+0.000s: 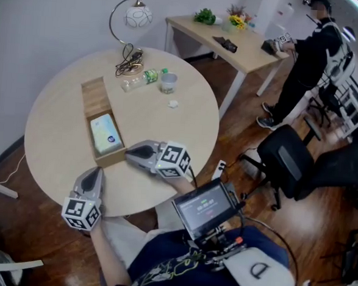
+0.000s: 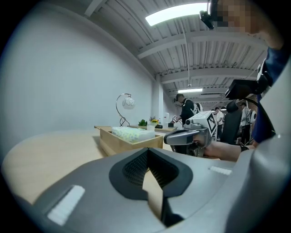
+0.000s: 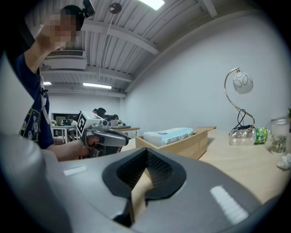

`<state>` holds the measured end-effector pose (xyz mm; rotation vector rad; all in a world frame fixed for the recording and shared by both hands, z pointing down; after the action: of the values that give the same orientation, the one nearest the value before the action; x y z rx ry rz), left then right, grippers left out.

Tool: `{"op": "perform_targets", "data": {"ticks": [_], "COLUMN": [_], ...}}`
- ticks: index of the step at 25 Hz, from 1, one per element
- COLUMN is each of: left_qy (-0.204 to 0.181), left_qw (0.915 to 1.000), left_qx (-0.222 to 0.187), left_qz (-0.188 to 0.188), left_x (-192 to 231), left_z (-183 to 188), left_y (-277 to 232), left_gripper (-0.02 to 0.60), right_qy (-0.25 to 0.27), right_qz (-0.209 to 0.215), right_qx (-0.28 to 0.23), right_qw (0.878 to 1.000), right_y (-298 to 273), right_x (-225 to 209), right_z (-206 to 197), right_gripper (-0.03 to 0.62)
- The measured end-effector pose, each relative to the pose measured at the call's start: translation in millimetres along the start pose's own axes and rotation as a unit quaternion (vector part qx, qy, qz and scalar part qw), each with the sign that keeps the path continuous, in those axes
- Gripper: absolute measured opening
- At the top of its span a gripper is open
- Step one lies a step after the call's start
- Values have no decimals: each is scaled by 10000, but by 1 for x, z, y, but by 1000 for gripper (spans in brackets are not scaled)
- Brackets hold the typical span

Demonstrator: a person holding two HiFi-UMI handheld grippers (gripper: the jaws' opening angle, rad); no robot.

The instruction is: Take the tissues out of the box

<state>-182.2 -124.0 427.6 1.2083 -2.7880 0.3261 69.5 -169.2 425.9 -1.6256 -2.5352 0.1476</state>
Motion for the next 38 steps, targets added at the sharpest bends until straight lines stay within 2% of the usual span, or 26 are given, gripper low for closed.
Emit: {"op": "perform_targets", "data": {"ticks": [38], "left_qy": [24], "left_qw": [10000], "left_qx": [2], "left_qz": [1], "left_x": [3], "left_z": [1], "left_y": [0], "left_gripper": [2], "right_qy": [-1], "right_qz": [-13], "right_qx": [11], "right_qw": [10000], "right_y": [-2], "right_x": [-2], "right_z": [2], "right_gripper": [-3]}}
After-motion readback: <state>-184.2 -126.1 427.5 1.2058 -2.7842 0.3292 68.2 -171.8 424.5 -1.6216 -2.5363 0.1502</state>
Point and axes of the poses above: the fingertips, and each gripper's own axes: y backward along the fingers, x to its left, z out of its top, the point moved 10 cm from there along y, backward along the fingers, and after that the axes turned 6 degrees about y, right-handed, at the moved point
